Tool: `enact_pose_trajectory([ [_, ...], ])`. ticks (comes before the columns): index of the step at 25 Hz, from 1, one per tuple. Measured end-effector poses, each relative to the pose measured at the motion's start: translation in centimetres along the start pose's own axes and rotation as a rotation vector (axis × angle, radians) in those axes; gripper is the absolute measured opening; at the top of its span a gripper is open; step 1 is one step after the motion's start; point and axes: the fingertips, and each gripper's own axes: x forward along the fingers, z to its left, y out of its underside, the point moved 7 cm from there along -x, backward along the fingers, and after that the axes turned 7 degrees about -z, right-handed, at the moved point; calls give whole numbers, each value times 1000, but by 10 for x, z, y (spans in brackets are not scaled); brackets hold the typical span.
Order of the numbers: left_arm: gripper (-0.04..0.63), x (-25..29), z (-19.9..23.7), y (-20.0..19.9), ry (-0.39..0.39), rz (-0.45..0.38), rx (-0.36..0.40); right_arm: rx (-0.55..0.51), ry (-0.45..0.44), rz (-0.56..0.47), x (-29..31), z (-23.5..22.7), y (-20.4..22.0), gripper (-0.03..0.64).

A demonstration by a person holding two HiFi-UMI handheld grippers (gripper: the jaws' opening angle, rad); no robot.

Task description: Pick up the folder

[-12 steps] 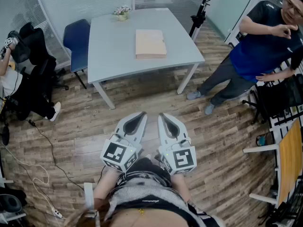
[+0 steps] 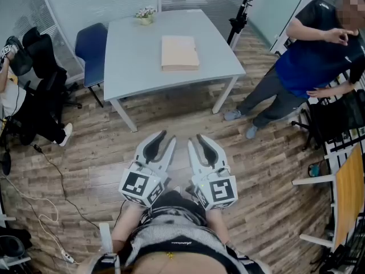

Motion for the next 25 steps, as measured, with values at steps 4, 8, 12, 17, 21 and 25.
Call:
enact_pose_trajectory([
  [4,94,6,-2,2,-6,0,-3,-1,-4,0,2,-8,-2,92],
  [8,94,10,-5,6,-2,5,-14,2,-4,7,2,-15,2,100],
  [12,94,17,-3,7,-8,2,-18,1,-7,12,6,-22,4,101],
  [17,94,24,-1,8,-5,3,-20,0,-8,10,11,-29,4,109],
  [21,94,32,7,8,-3,5,-15,3,-2,10,20,-33,4,120],
  [25,94,43,20,6,-2,11,-20,21,4,10,34,-37,7,143],
])
